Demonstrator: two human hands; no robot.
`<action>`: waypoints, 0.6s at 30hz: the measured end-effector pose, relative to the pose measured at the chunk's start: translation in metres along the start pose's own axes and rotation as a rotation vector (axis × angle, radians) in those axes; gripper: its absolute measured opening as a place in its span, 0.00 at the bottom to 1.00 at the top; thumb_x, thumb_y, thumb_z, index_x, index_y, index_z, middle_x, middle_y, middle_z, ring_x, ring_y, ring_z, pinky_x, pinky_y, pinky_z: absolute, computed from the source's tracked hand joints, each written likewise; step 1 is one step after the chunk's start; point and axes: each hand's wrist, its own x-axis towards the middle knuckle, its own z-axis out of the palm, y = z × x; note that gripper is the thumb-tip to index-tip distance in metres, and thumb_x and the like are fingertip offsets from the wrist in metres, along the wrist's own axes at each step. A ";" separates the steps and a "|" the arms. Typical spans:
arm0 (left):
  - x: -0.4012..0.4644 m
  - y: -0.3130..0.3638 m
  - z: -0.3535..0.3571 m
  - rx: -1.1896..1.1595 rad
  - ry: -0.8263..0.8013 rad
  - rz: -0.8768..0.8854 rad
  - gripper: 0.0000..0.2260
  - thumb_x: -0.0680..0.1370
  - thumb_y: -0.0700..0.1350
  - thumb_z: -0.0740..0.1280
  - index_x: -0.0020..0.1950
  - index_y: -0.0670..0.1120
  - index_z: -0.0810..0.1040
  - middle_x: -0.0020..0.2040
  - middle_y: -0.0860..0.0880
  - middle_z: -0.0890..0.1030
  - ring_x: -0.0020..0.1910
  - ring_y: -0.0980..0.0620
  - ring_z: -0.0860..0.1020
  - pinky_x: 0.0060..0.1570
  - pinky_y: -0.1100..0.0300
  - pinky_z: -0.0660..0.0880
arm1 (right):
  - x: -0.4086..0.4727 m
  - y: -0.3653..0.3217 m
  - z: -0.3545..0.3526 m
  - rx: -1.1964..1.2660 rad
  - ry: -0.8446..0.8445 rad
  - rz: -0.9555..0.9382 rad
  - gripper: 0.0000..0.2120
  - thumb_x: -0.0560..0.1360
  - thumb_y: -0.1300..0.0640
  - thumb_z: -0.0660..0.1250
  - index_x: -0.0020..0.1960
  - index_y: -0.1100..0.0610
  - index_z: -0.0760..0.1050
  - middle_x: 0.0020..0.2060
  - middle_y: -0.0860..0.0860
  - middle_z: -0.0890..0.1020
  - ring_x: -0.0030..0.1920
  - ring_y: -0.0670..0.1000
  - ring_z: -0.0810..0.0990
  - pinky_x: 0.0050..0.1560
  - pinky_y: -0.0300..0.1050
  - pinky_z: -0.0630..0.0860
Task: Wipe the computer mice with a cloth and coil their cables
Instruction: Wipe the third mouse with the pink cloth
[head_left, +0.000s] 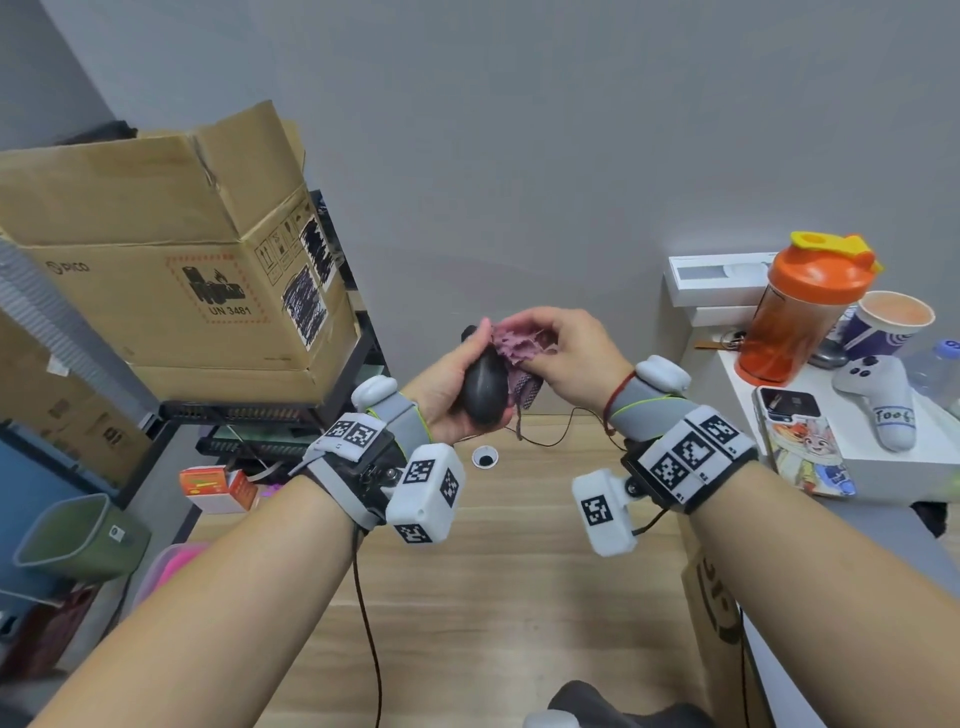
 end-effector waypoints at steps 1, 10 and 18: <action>0.000 0.001 -0.001 -0.082 0.014 -0.023 0.26 0.74 0.68 0.65 0.52 0.45 0.78 0.41 0.45 0.80 0.37 0.48 0.78 0.37 0.57 0.78 | 0.002 0.000 -0.003 0.029 0.062 0.004 0.16 0.69 0.67 0.73 0.53 0.52 0.81 0.43 0.46 0.84 0.37 0.38 0.79 0.48 0.35 0.76; -0.001 0.007 -0.008 -0.132 0.025 -0.030 0.36 0.79 0.69 0.50 0.70 0.43 0.74 0.43 0.43 0.78 0.40 0.45 0.77 0.39 0.57 0.74 | 0.011 0.001 -0.018 0.157 0.188 0.059 0.14 0.69 0.68 0.74 0.44 0.49 0.77 0.40 0.47 0.83 0.37 0.45 0.81 0.47 0.45 0.80; 0.005 0.006 -0.003 -0.202 0.027 0.035 0.28 0.82 0.64 0.50 0.51 0.43 0.78 0.42 0.42 0.83 0.36 0.44 0.82 0.36 0.55 0.80 | -0.008 -0.030 0.009 -0.165 -0.018 -0.158 0.10 0.69 0.64 0.72 0.46 0.52 0.84 0.44 0.48 0.80 0.42 0.48 0.77 0.49 0.40 0.75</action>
